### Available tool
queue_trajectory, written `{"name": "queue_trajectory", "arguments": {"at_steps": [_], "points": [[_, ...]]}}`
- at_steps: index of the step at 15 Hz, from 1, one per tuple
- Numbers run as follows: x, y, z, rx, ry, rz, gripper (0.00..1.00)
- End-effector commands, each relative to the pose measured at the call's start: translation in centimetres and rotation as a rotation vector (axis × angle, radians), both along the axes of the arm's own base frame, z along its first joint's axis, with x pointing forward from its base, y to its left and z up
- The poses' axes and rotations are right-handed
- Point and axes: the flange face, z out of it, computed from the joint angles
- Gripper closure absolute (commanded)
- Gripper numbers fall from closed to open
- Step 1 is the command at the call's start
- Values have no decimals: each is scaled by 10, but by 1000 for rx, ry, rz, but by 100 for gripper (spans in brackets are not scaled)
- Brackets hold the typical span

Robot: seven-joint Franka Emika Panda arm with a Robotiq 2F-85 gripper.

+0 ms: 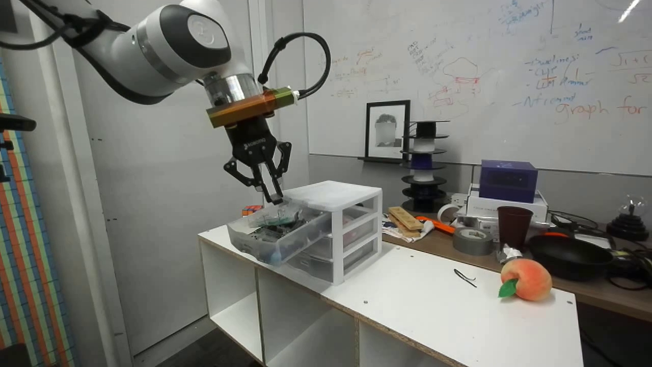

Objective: Pick up the two objects from table, put them in the drawer and close the drawer.

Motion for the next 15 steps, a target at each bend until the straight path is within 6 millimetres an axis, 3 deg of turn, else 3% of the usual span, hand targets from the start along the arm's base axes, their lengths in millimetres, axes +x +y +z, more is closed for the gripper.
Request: {"name": "queue_trajectory", "arguments": {"at_steps": [1, 4, 5, 7, 13, 15], "points": [[11, 5, -19, 2, -10, 24, 88], [12, 5, -31, 2, 7, 44, 88], [11, 4, -31, 6, 11, 48, 55], [6, 1, -24, 14, -7, 50, 47], [-22, 6, 26, 3, -155, 32, 2], [-39, 8, 42, -38, -207, -18, 0]]}}
